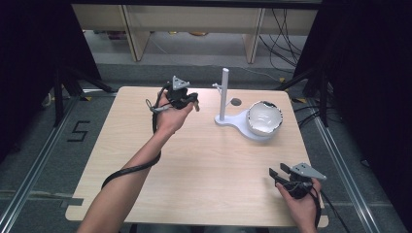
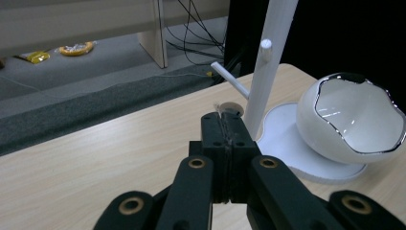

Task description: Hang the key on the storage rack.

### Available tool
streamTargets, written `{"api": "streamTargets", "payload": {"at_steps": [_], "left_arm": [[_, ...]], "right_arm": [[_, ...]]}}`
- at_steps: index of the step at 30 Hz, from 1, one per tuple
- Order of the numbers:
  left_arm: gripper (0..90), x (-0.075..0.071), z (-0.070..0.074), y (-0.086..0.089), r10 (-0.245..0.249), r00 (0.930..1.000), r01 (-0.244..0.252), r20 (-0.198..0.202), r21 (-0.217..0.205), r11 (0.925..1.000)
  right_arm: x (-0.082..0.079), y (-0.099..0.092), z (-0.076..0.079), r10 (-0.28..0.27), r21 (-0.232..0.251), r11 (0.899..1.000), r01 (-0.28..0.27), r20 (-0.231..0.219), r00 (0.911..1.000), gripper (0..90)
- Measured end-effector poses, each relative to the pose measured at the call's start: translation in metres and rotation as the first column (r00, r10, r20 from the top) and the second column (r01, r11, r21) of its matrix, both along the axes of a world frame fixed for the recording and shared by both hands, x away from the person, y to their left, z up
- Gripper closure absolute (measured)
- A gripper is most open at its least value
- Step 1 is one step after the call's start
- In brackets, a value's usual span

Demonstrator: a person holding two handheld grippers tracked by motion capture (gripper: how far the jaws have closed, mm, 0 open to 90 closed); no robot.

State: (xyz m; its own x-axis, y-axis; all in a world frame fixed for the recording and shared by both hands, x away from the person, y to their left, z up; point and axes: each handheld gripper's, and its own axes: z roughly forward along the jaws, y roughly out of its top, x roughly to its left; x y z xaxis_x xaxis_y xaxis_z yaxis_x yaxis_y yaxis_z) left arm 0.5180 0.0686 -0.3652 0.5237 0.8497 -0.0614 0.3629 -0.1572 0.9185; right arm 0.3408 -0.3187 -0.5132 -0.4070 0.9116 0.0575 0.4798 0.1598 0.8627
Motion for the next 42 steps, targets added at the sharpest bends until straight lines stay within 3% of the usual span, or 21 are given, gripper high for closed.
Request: {"api": "streamTargets", "payload": {"at_steps": [9,19,21,23,42], "left_arm": [[88.7,0.010,0.003,-0.009,0.001,0.9996,0.001,0.028,-0.042,0.9991],[88.7,0.015,0.005,-0.019,-0.005,0.9990,0.007,0.044,-0.056,0.9984],[88.7,0.016,0.008,-0.022,-0.008,0.9987,0.011,0.051,-0.060,0.9981],[88.7,0.016,0.010,-0.023,-0.008,0.9984,0.011,0.055,-0.061,0.9981],[88.7,0.025,0.018,-0.041,-0.017,0.9976,0.020,0.067,-0.048,0.9986]], "right_arm": [[0.000,0.000,0.000,0.000,0.000,1.000,0.000,0.001,1.0000,47.9],[-0.001,-0.001,0.001,0.000,-0.002,1.000,0.000,-0.008,1.0000,47.9],[0.000,-0.001,0.000,-0.002,-0.006,1.000,0.002,0.011,0.9999,47.9],[-0.001,0.001,0.000,-0.017,0.010,1.000,0.017,-0.007,0.9998,47.9],[-0.001,0.000,0.000,-0.014,0.016,1.000,0.014,-0.003,0.9999,47.9]]}}
